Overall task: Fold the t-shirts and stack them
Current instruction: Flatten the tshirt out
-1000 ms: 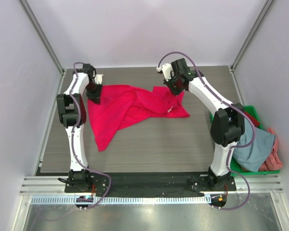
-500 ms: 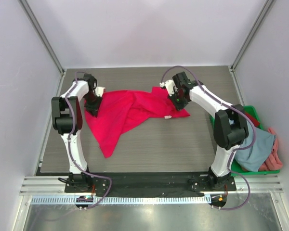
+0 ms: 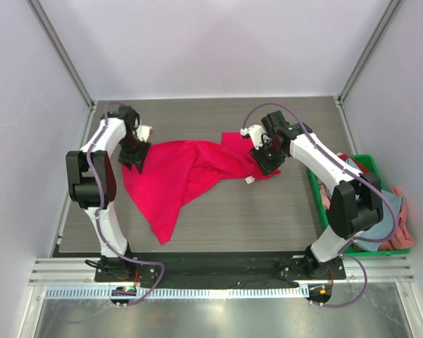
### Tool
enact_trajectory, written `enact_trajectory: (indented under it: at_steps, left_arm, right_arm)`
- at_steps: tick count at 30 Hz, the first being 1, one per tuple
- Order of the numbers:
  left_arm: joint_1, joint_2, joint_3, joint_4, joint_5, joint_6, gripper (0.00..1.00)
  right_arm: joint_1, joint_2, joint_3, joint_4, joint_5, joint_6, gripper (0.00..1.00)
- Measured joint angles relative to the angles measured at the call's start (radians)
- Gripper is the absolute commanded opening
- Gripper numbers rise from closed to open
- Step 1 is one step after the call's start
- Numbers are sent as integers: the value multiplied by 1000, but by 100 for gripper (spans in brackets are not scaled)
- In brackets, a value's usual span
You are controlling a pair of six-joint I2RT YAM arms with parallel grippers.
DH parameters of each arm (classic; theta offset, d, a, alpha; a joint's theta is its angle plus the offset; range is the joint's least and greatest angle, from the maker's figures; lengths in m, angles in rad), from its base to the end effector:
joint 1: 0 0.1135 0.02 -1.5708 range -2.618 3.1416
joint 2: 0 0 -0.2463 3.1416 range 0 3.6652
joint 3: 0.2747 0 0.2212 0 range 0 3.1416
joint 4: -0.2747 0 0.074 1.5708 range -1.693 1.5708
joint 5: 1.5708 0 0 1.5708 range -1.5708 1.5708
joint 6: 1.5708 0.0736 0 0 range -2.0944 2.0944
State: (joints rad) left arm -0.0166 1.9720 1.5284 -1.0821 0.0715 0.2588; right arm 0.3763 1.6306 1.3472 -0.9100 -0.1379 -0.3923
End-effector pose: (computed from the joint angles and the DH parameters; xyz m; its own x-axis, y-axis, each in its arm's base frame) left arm 0.3408 -0.0109 0.1558 -0.9605 0.2713 -0.0619 0.2748 0.9598 -0.0575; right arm 0.2846 0.1233 0.2209 -0.6417 -0.6607 -0.3894 -0.7104 0.7034 -0.0228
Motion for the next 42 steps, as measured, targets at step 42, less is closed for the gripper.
enact_trajectory:
  at_steps: [42]
  left_arm:
    - [243,520,732,-94,142,-154,31]
  right_arm:
    - [0,188,198,-4,36,-9,45]
